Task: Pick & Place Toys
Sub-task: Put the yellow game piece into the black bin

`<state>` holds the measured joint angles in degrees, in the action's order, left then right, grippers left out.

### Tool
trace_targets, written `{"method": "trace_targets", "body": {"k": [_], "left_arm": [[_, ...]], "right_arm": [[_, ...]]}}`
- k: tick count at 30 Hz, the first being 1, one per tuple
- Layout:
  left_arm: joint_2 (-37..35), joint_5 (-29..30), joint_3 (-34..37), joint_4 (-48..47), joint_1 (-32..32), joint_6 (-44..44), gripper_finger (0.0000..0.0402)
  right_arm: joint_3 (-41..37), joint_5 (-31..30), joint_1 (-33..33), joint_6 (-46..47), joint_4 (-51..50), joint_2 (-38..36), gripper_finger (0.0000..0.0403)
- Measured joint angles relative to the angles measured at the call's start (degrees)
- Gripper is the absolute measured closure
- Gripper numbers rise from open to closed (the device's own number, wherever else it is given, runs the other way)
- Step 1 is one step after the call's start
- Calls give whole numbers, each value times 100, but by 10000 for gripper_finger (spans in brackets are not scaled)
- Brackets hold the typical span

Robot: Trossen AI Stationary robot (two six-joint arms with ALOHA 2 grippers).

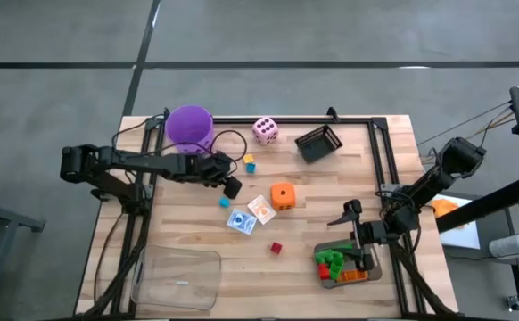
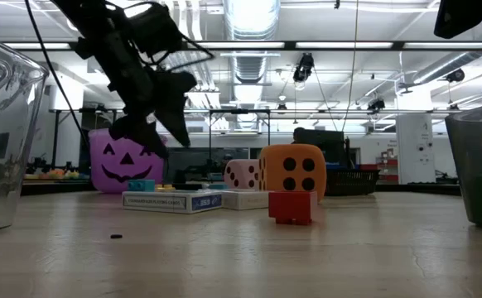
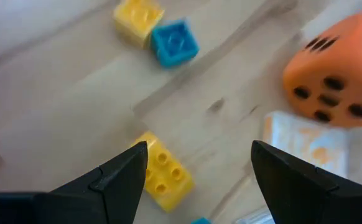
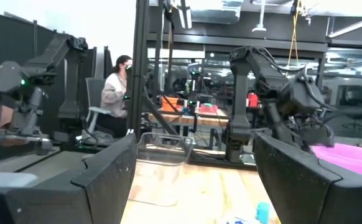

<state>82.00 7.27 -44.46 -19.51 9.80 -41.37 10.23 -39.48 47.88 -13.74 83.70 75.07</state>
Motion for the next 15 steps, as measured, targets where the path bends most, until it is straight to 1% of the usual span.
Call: {"method": "trace_targets", "body": {"k": [6,15], "left_arm": [[525,-150,-191,-392,0,-71,113],[1579,-166,-1040,-1448,2,64,113]], "right_arm": [[13,-18,0,4,-17,-22,88],[24,-18,2,31,-24,-22,88]]}}
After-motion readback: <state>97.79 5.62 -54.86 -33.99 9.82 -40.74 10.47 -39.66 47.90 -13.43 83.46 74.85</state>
